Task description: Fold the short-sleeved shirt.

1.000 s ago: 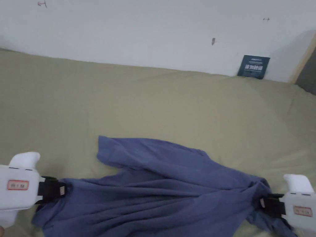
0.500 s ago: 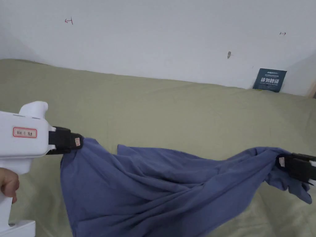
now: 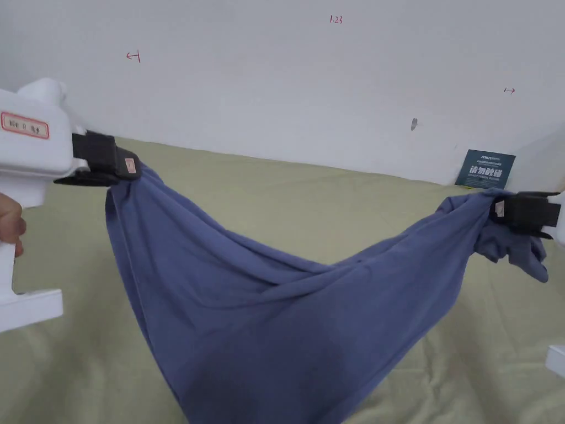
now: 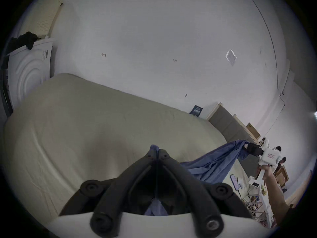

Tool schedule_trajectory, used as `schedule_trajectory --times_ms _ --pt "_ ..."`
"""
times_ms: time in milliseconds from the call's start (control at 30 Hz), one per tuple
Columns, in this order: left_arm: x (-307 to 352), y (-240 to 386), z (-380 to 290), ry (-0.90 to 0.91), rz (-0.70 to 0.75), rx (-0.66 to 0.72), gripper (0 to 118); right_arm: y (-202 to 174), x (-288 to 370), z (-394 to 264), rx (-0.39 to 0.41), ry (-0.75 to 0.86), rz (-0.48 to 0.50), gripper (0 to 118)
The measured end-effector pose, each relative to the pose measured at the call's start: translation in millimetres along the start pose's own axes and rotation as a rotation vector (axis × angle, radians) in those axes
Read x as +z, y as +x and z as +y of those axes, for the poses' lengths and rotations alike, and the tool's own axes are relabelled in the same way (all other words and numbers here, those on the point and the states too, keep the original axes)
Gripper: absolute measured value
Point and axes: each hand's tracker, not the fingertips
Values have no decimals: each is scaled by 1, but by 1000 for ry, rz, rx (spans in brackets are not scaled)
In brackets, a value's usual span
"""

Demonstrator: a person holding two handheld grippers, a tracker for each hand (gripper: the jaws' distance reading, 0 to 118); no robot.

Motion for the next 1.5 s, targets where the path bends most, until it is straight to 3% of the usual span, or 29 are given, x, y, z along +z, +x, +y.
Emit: schedule_trajectory --times_ms 333,467,600,1000,1500 --pt "5 -17 60 113 21 -6 0 3 -28 55 -76 113 2 7" --pt "9 -34 67 192 -5 92 0 12 -41 59 -115 117 -28 7" --pt "6 -55 63 183 2 104 0 26 -48 51 -119 106 -39 7" --pt "-6 -93 -6 45 43 128 0 67 -49 -30 -181 -8 -20 7" --pt "43 -112 -153 -168 9 190 0 72 3 -158 -192 -210 38 7"
